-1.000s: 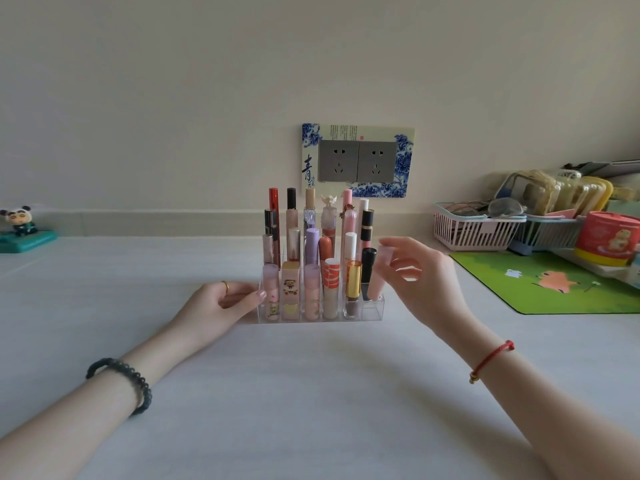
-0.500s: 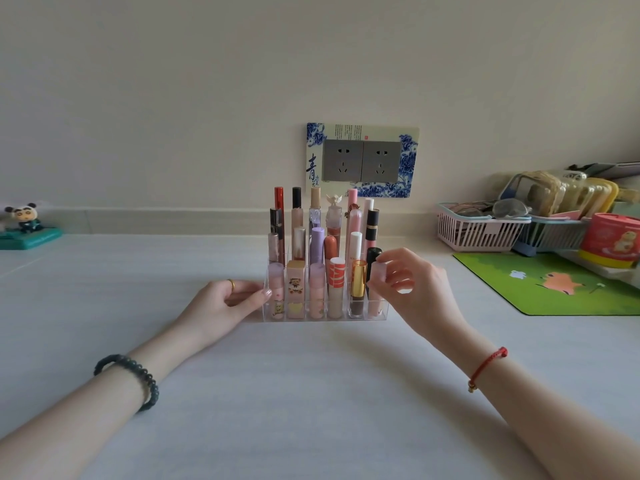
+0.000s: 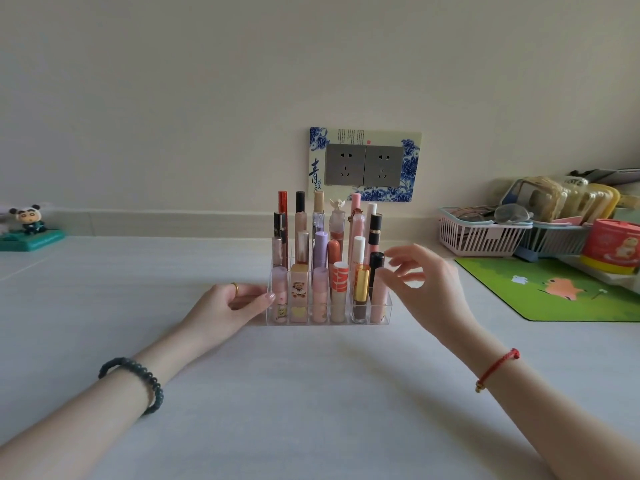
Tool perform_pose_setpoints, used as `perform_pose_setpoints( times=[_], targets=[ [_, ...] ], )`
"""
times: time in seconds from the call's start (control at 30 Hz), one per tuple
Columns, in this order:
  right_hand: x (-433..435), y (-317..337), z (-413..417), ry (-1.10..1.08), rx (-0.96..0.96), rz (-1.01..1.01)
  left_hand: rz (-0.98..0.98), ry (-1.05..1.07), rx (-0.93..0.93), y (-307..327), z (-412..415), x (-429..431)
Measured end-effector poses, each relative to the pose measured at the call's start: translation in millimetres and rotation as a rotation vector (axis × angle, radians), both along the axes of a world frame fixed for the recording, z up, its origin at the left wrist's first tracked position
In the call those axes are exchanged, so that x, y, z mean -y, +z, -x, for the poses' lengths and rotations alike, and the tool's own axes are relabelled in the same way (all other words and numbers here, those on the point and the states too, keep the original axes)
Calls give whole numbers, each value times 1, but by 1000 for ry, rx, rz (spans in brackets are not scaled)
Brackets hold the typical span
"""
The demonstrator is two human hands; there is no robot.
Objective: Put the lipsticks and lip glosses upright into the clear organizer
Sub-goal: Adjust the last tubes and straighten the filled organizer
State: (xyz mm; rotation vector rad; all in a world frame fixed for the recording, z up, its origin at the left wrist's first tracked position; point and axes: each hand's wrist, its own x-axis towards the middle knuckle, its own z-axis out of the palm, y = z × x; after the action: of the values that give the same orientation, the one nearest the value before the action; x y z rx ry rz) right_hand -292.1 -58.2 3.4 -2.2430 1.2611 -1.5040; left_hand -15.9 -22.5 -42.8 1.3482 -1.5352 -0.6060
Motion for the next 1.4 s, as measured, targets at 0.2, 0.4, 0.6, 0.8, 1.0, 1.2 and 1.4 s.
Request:
perform_pose_setpoints(
  times=[0.2,0.4,0.6,0.8,1.0,1.2,1.4],
  targets=[
    [-7,58,-24,4,-203,146,-4,-13,-40,0,2,-1],
    [11,71,-55,-29,-481,-21,-15,-3,-88,0,3,-1],
    [19,68,-61,-24,-613,-112,-27,1,-91,1,1,-2],
    [20,66,-64,-36,-624,-107,-42,-13,-85,2,3,-4],
    [22,68,-59,-55,-614,-114,-45,3,-72,2,2,-5],
    [21,69,-57,-58,-618,-135,-50,15,-69,3,2,-5],
    [22,69,-57,-44,-611,-135,-47,32,-60,2,3,-3]
  ],
)
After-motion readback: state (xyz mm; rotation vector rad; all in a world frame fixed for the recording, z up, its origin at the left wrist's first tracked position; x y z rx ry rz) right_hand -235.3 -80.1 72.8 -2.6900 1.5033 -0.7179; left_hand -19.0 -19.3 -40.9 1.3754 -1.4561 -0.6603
